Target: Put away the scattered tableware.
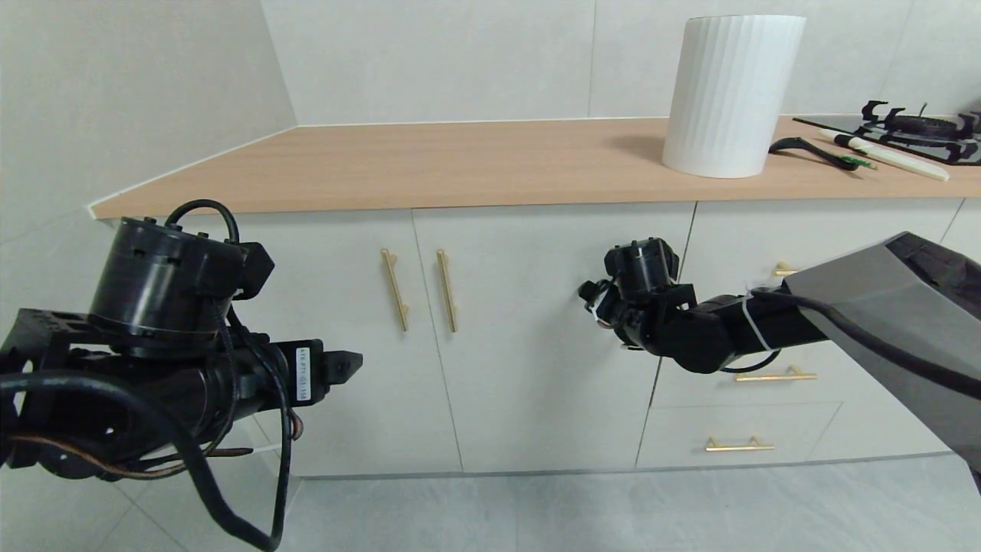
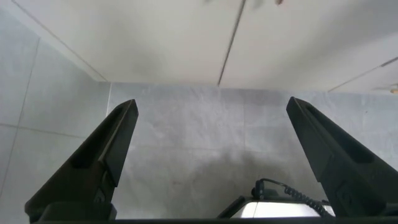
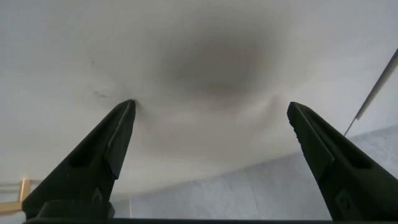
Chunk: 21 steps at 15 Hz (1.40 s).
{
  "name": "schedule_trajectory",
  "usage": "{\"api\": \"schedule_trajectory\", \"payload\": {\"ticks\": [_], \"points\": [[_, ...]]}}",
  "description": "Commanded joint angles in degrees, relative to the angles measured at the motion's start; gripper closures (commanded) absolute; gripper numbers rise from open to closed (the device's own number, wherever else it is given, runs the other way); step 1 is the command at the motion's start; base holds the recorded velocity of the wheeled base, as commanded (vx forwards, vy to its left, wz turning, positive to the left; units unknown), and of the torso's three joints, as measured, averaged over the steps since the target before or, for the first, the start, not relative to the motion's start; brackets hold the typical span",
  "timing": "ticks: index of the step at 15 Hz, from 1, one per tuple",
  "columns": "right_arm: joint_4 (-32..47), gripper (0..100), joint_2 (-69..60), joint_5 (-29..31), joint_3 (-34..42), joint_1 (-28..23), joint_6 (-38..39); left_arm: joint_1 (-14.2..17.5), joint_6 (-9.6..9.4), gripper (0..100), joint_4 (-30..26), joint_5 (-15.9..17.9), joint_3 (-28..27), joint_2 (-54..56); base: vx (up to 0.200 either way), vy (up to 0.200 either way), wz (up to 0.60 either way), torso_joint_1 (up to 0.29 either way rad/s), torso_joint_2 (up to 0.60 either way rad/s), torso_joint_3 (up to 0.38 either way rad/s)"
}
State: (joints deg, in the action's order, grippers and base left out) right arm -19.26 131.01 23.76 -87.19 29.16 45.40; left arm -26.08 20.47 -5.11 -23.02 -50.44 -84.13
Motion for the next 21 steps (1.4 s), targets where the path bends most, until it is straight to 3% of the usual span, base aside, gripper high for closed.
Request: {"api": "schedule_trajectory", "payload": {"ticks": [1,5,9,10,11,12,14,16,17,19,21], "points": [[0.01,0,0.30,-0.03,-0.18,-0.07,0.04,-0.03,0.01,0,0.01,-0.01,0.00,0.02,0.000,0.000,0.00,0.000,0.00,0.000],[-0.07,0,-0.58,0.76,-0.70,-1.56,-0.22,-0.03,0.10,0,0.80,-0.01,0.08,0.10,0.000,0.000,0.00,0.000,0.00,0.000],[0.10,0,-18.25,0.76,9.58,-1.74,-6.29,-0.03,-0.43,0,0.54,-0.10,-1.24,4.67,0.000,0.000,0.00,0.000,0.00,0.000],[-0.07,0,-29.23,0.85,16.35,-3.76,-12.18,-0.03,-1.66,0,0.10,-0.28,-0.80,9.33,0.000,0.000,0.00,0.000,0.00,0.000],[0.01,0,-31.61,0.85,18.19,-4.02,-13.58,-0.03,-1.75,0,0.10,-0.45,-0.36,10.21,0.000,0.000,0.00,0.000,0.00,0.000],[0.01,0,-43.56,0.85,28.65,-5.08,-19.82,-0.03,-1.92,0,0.19,-3.62,3.16,14.96,0.000,0.000,0.00,0.000,0.00,0.000],[0.10,0,-55.69,0.59,37.00,-8.07,-25.71,-0.03,-2.01,0,0.19,-8.19,7.38,21.02,0.000,0.000,0.00,0.000,0.00,0.000],[0.36,0,-69.23,0.32,45.61,-12.28,-31.16,0.50,-2.36,0,0.10,-9.06,12.83,30.87,0.000,0.000,0.00,0.000,0.00,0.000],[1.42,0,-78.81,0.15,51.59,-16.50,-35.55,3.49,-5.09,0,0.10,-9.06,18.19,37.72,0.000,0.000,0.00,0.000,0.00,0.000],[5.73,0,-93.04,-1.52,58.18,-17.91,-38.98,6.21,-10.01,0,0.10,-8.98,24.69,47.48,0.000,0.000,0.00,0.000,0.00,0.000],[13.02,0,-106.05,-5.48,62.84,-18.00,-42.06,11.31,-12.91,0,0.10,-8.45,28.30,55.04,0.000,0.000,0.00,0.000,0.00,0.000]]}}
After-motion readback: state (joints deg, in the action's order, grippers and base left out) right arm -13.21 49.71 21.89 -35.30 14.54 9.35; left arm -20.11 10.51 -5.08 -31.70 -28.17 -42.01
